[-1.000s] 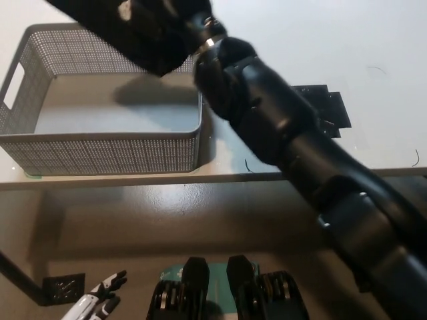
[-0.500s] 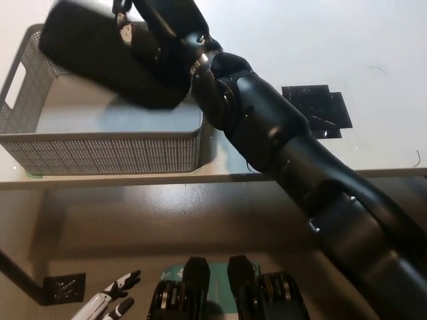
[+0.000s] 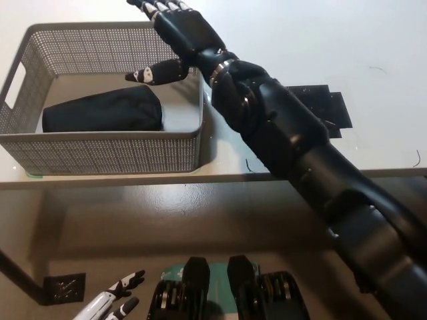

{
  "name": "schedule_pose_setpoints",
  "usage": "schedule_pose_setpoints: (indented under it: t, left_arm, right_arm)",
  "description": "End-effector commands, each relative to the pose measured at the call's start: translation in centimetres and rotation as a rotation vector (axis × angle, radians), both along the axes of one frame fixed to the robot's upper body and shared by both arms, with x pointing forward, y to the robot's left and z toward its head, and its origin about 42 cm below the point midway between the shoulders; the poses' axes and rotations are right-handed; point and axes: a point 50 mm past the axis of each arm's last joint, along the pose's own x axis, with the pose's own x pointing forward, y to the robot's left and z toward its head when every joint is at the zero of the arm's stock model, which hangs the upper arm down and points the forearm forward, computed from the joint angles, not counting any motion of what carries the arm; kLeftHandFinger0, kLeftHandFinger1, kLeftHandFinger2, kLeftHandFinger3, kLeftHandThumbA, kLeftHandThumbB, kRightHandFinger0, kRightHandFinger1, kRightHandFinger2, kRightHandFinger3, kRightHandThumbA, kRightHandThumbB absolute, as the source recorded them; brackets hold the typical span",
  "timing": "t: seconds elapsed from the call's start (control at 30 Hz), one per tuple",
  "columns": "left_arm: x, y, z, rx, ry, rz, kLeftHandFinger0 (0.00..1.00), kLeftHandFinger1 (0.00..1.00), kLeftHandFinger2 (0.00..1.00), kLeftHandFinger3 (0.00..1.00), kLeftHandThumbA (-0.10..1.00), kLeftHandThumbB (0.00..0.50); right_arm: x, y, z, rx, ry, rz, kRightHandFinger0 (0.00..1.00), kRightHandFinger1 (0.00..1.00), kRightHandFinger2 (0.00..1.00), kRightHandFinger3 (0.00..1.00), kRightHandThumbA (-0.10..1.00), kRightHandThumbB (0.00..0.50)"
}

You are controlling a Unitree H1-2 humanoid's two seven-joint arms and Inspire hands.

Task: Use the right hand to pick up the pencil case on the right hand side and put it into a grey container on the left side

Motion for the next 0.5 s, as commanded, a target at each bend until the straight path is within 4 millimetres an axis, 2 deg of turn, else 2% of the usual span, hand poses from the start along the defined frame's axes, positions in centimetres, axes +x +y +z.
schedule_pose_setpoints:
  t: [0.0, 0.03, 0.13, 0.23, 0.3, 0.33, 0.4, 0.47]
  left_arm:
    - [-0.2, 1.1, 1.4, 0.071, -0.028, -0.052, 1.0, 1.0, 1.0, 1.0, 1.0, 0.406]
    - [-0.3, 1.1, 1.4, 0.103, -0.035, -0.061, 1.0, 1.0, 1.0, 1.0, 1.0, 0.403]
    - [-0.5, 1.3, 1.2, 0.09, -0.002, -0.056, 1.0, 1.0, 1.0, 1.0, 1.0, 0.426]
    - [-1.0, 1.4, 0.8, 0.098, 0.017, -0.05, 1.0, 1.0, 1.0, 1.0, 1.0, 0.436]
    - [-1.3, 1.3, 0.5, 0.094, 0.032, -0.043, 1.0, 1.0, 1.0, 1.0, 1.0, 0.451]
    - [-1.5, 1.3, 0.3, 0.09, 0.026, -0.039, 1.0, 1.0, 1.0, 1.0, 1.0, 0.436]
    - [-1.9, 1.5, -0.2, 0.089, 0.024, -0.043, 1.0, 1.0, 1.0, 1.0, 1.0, 0.448]
    - [-2.4, 1.5, -0.6, 0.092, 0.03, -0.037, 1.0, 1.0, 1.0, 1.0, 1.0, 0.426]
  right_arm:
    - [-0.8, -1.5, 3.9, 0.09, 0.058, 0.07, 1.0, 1.0, 1.0, 1.0, 1.0, 0.432]
    - [-1.9, -2.4, 4.5, 0.159, 0.036, 0.106, 1.0, 1.0, 1.0, 1.0, 1.0, 0.435]
    - [-3.7, -3.2, 5.8, 0.235, 0.018, 0.149, 1.0, 1.0, 1.0, 1.0, 1.0, 0.437]
    - [-7.0, -5.0, 8.3, 0.343, -0.045, 0.208, 1.0, 1.0, 1.0, 1.0, 1.0, 0.454]
    - [-9.3, -6.8, 9.7, 0.431, -0.085, 0.254, 1.0, 1.0, 1.0, 1.0, 1.0, 0.457]
    - [-10.2, -7.8, 10.1, 0.466, -0.091, 0.263, 1.0, 1.0, 1.0, 1.0, 1.0, 0.473]
    - [-12.2, -10.2, 10.8, 0.497, -0.119, 0.275, 1.0, 1.0, 1.0, 1.0, 1.0, 0.473]
    - [-13.4, -12.2, 11.0, 0.514, -0.13, 0.281, 1.0, 1.0, 1.0, 1.0, 1.0, 0.465]
